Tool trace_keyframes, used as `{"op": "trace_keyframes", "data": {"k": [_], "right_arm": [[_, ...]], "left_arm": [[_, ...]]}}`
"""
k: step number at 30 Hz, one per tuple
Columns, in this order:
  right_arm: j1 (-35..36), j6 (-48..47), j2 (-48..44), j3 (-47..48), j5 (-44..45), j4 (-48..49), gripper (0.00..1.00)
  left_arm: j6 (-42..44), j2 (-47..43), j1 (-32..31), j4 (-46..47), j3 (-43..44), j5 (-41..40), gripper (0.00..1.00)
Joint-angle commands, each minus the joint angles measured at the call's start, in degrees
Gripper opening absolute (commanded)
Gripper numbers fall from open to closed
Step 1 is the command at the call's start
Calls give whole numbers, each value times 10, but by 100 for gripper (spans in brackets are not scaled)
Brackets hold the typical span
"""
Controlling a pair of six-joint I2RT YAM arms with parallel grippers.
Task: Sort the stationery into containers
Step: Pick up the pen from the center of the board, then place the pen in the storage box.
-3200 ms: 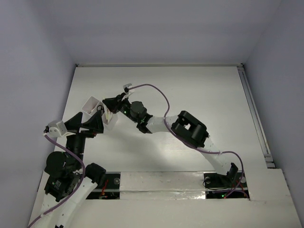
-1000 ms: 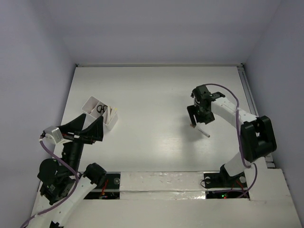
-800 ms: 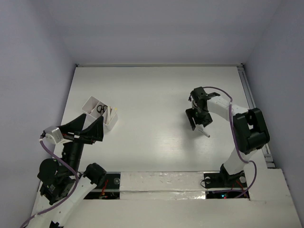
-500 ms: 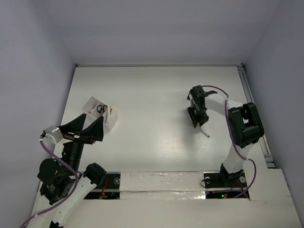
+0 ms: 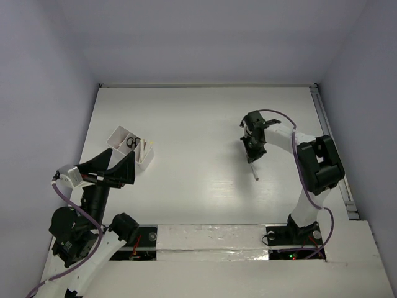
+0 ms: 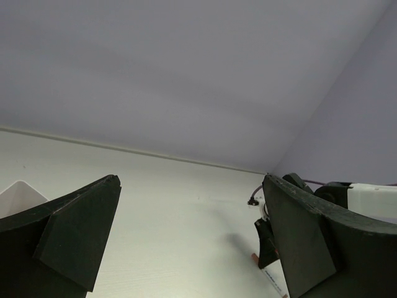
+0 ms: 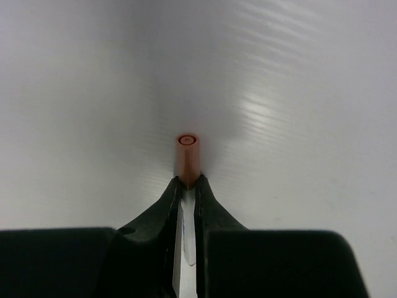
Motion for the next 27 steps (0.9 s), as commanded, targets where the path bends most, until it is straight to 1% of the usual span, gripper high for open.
{"op": "trace_keyframes", "data": {"k": [1, 4, 5, 6, 7, 8, 9, 10, 11, 12, 13, 14, 16, 17, 19, 20, 22, 23, 27], "right_arm": [[58, 37, -52, 17, -40, 95, 0], [102, 67, -79, 36, -94, 172, 0], [139, 79, -76, 44, -122, 217, 0], [159, 96, -71, 72, -131, 237, 0], [179, 104, -48, 90, -138, 256, 0], [210, 124, -35, 107, -155, 304, 0], [223, 134, -19, 137, -169, 333, 0], [236, 146, 7, 148, -178, 368, 0], [246, 165, 21, 152, -184, 461, 0], [266, 197, 35, 155, -194, 507, 0], [275, 209, 50, 170, -202, 549, 0], [286, 218, 81, 182, -185, 606, 0], [310, 232, 111, 204, -167, 657, 0], [316, 240, 138, 225, -162, 708, 0], [332, 245, 162, 247, -148, 745, 0], [333, 240, 174, 271, -125, 762, 0], [340, 222, 207, 298, -100, 763, 0], [345, 217, 217, 308, -74, 776, 0], [350, 201, 261, 340, -47, 799, 0]], "left_arm": [[6, 13, -3, 22, -2, -4, 99], [6, 19, -3, 22, -2, -4, 99], [6, 21, -3, 22, -2, -3, 99], [6, 22, -3, 23, -2, -2, 99], [6, 28, -3, 25, -3, -2, 99], [6, 31, -3, 24, -3, -1, 99], [6, 36, 2, 24, -2, 0, 99], [6, 41, 2, 23, -2, 0, 99], [6, 42, 2, 23, -2, -1, 99], [6, 43, 2, 23, -2, -1, 99], [5, 43, 8, 24, -1, -1, 99], [5, 44, 13, 24, -1, 0, 99], [6, 47, 19, 24, -1, 0, 99], [6, 48, 19, 23, -1, 1, 99], [6, 50, 19, 24, -1, 1, 99], [5, 52, 19, 25, -1, 4, 99], [5, 55, 19, 26, -1, 8, 99], [5, 55, 19, 26, -1, 8, 99], [6, 57, 24, 25, -1, 6, 99]]}}
